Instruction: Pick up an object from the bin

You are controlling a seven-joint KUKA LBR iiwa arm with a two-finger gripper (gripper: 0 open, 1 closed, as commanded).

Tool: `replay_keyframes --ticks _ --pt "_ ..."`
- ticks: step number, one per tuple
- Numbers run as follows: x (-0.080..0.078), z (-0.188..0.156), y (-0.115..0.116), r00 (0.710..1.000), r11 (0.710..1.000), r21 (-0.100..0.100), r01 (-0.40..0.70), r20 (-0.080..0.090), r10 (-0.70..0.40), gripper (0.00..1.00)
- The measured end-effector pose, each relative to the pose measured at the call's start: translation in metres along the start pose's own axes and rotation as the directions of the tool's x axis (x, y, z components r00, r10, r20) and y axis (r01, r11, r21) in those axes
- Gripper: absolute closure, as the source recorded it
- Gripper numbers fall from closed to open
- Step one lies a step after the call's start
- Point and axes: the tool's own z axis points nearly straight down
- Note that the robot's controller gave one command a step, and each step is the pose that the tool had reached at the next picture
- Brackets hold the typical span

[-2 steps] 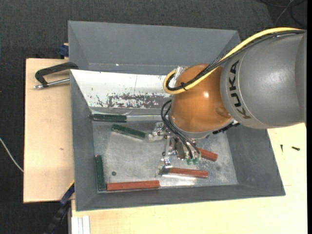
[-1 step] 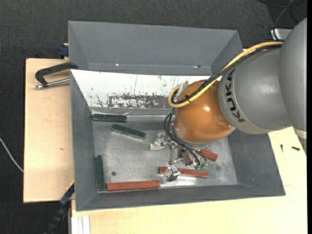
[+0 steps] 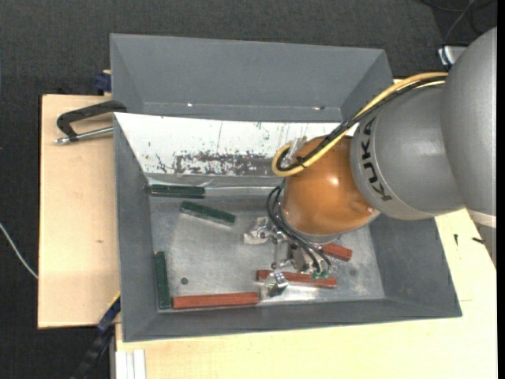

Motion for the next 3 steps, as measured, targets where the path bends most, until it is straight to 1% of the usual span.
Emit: replay_keyframes --ticks 1,2,3 --pt "0.001 0.0 0.0 1.0 1.0 0.0 0.008 0.0 -0.008 0.0" --pt "-0.003 -0.019 -0.02 0.971 0.971 0.004 0.241 -0.001 -0.241 0.0" --pt "0.014 -0.002 -0.057 0.932 0.932 0.002 0.361 -0.013 -0.361 1.0"
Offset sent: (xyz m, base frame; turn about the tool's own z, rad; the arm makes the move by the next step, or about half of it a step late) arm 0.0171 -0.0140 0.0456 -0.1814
